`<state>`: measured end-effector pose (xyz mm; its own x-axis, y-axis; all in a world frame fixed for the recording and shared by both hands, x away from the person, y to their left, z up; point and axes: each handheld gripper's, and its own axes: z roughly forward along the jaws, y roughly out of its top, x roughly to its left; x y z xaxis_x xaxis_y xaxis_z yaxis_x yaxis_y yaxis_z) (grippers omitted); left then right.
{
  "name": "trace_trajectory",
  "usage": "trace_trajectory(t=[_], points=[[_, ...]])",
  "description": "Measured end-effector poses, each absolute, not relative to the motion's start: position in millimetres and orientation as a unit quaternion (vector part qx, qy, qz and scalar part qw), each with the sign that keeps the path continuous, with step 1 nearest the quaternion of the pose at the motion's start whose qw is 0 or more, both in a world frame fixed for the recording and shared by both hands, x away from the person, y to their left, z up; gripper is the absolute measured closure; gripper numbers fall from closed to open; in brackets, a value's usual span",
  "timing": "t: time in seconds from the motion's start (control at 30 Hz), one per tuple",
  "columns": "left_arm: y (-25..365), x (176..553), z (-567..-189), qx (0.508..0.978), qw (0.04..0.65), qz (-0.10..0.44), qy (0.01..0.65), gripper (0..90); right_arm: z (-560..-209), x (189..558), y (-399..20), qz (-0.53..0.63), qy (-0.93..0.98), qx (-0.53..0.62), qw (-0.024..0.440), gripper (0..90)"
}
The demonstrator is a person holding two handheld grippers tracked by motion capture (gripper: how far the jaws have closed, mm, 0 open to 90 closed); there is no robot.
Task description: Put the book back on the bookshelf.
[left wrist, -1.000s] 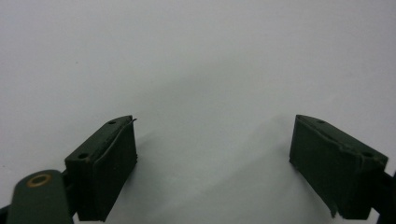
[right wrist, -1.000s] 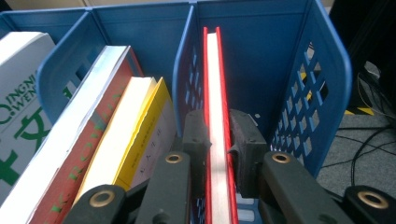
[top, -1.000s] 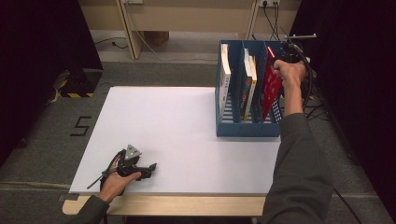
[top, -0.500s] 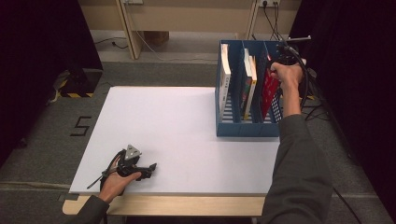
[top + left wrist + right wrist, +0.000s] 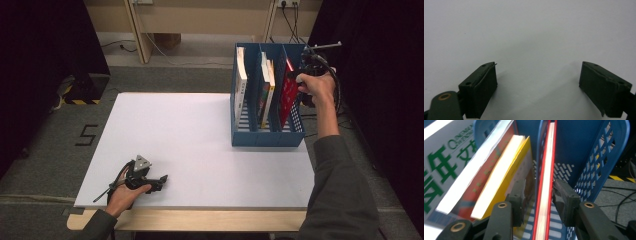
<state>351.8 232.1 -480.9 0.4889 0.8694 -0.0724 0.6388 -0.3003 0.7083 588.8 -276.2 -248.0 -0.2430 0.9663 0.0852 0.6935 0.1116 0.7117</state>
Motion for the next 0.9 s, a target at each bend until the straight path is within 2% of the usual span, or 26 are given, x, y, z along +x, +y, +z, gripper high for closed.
trace_trajectory(t=[0.3, 0.5, 0.9], points=[[232.2, 351.8, -481.0, 0.789, 0.349, 0.166, 0.478, 13.7, -255.9, 566.9, -286.2, 0.315, 0.735, 0.567, 0.199, 61.1], [232.2, 351.8, -481.0, 0.789, 0.349, 0.166, 0.478, 13.7, -265.6, 562.3, -285.2, 0.292, 0.753, 0.559, 0.185, 72.7], [232.2, 351.9, -481.0, 0.789, 0.349, 0.165, 0.478, 13.7, -269.1, 574.5, -273.7, 0.277, 0.758, 0.551, 0.210, 73.1]])
